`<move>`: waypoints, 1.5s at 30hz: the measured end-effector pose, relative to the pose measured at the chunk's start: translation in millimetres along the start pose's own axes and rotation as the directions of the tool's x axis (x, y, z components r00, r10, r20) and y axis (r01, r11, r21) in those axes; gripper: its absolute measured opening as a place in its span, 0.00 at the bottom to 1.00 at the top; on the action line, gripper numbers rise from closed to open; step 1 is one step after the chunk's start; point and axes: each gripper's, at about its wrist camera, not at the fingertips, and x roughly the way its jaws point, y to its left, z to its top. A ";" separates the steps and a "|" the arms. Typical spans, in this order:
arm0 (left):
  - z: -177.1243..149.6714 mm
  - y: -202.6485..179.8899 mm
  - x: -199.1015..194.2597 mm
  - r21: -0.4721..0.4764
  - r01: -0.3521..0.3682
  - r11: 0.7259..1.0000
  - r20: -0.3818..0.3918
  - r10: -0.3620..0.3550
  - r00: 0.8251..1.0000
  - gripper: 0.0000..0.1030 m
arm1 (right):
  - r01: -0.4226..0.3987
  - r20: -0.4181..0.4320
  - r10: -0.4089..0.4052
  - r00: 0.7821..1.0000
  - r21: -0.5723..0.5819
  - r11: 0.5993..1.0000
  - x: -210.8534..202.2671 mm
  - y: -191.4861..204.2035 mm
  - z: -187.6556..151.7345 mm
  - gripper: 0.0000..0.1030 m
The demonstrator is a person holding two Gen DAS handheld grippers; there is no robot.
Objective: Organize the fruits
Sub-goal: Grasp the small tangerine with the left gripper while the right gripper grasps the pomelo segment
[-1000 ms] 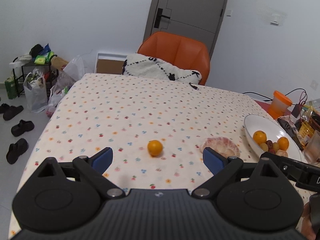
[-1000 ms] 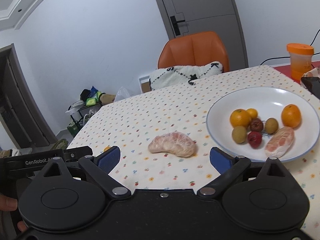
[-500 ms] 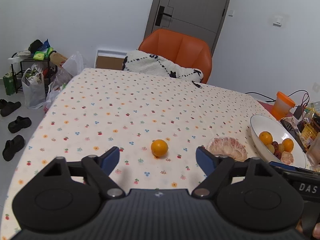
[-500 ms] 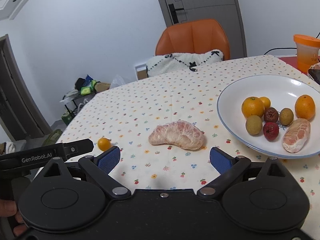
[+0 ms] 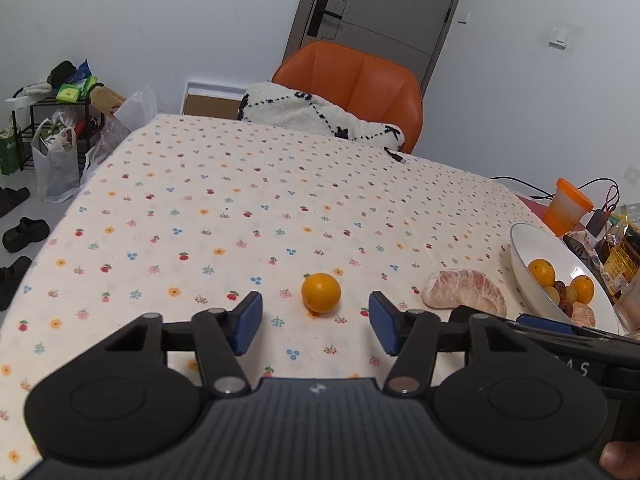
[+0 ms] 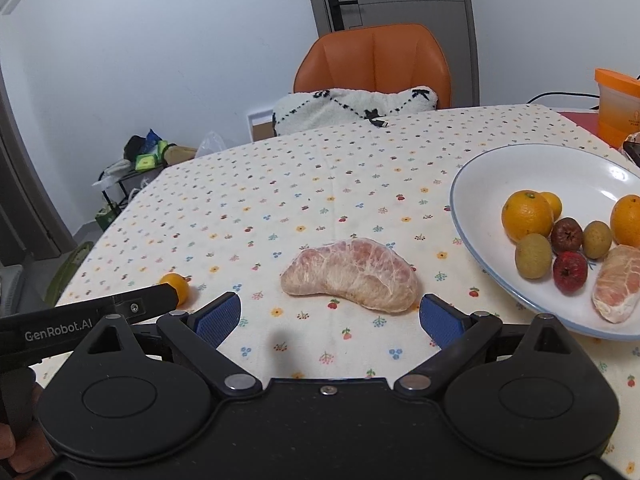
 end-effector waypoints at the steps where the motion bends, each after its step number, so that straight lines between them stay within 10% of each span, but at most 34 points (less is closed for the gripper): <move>1: -0.1 0.4 2.5 -0.002 0.003 1.000 -0.004 -0.003 1.000 0.51 | 0.002 -0.006 -0.002 1.000 0.001 1.000 2.4 -0.2 0.3 0.94; 18: 7.2 -0.2 24.5 -0.010 0.021 1.000 -0.003 -0.021 1.000 0.22 | 0.032 -0.013 -0.032 0.999 -0.059 0.998 24.0 13.1 6.9 0.95; 45: 11.7 15.6 1.4 -0.053 -0.004 0.999 0.025 0.005 1.000 0.22 | -0.007 0.024 0.010 1.000 -0.139 0.990 10.2 23.8 8.6 0.82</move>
